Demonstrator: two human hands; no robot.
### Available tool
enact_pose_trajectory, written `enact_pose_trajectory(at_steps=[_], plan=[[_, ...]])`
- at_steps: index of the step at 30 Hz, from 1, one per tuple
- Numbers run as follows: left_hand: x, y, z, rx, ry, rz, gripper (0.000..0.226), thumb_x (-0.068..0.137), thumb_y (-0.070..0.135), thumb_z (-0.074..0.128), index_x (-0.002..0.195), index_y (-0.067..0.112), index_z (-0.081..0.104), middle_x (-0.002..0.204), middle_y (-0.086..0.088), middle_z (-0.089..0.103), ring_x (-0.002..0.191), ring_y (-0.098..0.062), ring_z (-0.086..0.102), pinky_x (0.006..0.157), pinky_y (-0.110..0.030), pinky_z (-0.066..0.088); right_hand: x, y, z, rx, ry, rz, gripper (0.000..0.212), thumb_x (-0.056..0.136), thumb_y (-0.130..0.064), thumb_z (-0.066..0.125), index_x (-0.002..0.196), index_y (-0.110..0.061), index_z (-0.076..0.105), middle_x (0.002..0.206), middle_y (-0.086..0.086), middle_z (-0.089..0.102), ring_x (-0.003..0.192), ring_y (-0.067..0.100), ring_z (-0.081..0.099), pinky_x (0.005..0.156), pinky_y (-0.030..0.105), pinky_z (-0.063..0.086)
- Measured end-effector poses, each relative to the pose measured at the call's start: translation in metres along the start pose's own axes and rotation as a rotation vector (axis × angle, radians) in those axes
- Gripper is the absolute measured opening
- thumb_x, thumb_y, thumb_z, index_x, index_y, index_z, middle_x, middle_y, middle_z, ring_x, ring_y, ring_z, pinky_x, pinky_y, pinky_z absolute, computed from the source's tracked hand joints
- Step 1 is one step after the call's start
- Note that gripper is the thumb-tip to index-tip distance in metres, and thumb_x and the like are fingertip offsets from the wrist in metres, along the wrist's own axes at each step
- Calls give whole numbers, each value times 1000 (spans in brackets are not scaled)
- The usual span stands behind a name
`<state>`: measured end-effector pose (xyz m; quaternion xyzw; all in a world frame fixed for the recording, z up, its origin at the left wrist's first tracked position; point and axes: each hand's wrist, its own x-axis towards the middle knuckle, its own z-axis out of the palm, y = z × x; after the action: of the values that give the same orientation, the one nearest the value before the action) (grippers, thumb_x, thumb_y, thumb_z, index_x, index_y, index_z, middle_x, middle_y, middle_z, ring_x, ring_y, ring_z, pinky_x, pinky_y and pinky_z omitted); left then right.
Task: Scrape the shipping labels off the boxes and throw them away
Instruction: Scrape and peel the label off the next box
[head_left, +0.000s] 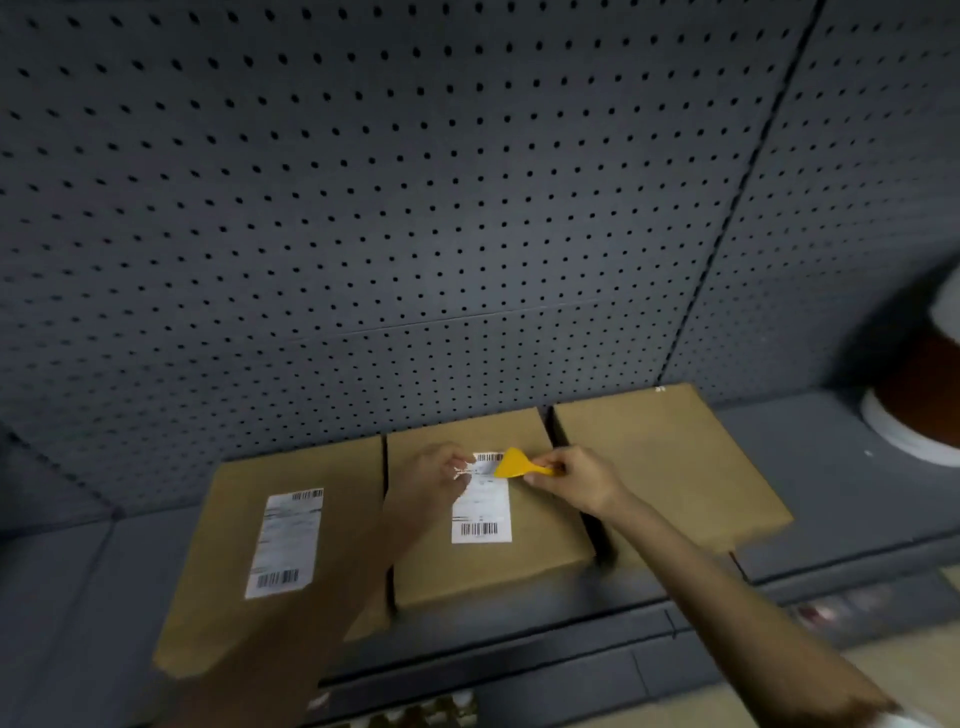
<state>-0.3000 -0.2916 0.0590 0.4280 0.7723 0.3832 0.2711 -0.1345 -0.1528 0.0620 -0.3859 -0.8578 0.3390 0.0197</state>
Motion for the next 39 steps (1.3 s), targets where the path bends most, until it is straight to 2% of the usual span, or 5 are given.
enact_pose_trajectory(at_steps=[3,8,14,26,39], plan=[[6,-16,5,102,-64,65,19,79,4,64,95,14,65,96,1,60,80,-6,55,78,-28,46,-13,-3,18,-17,33,79,30,83,-44,66,111,-33,68,117,-10,69,110,12,62,87,28,48],[1,-35,23,244,-152,128,24,76,23,68,99,30,64,111,9,63,102,-11,59,85,-32,50,-42,12,24,-175,-34,166,38,83,-42,65,119,-33,59,124,-10,64,115,15,59,92,28,45],[-7,-45,34,427,-161,176,41,78,27,69,117,27,60,126,10,56,119,-14,47,93,-24,39,-60,10,26,-426,-108,159,36,88,-44,58,123,-36,59,130,0,60,118,24,56,92,33,47],[-1,-46,34,482,-182,170,45,75,38,70,117,32,58,127,15,53,120,-9,44,90,-23,39,-38,-15,28,-642,-140,132,21,90,-32,53,99,-19,66,106,4,68,100,25,63,78,32,47],[-6,-45,34,515,-199,203,53,73,46,70,122,30,56,128,14,52,121,-10,43,92,-23,39,-44,-16,36,-565,-28,172,24,91,-31,54,108,-17,63,113,9,66,103,32,63,84,37,51]])
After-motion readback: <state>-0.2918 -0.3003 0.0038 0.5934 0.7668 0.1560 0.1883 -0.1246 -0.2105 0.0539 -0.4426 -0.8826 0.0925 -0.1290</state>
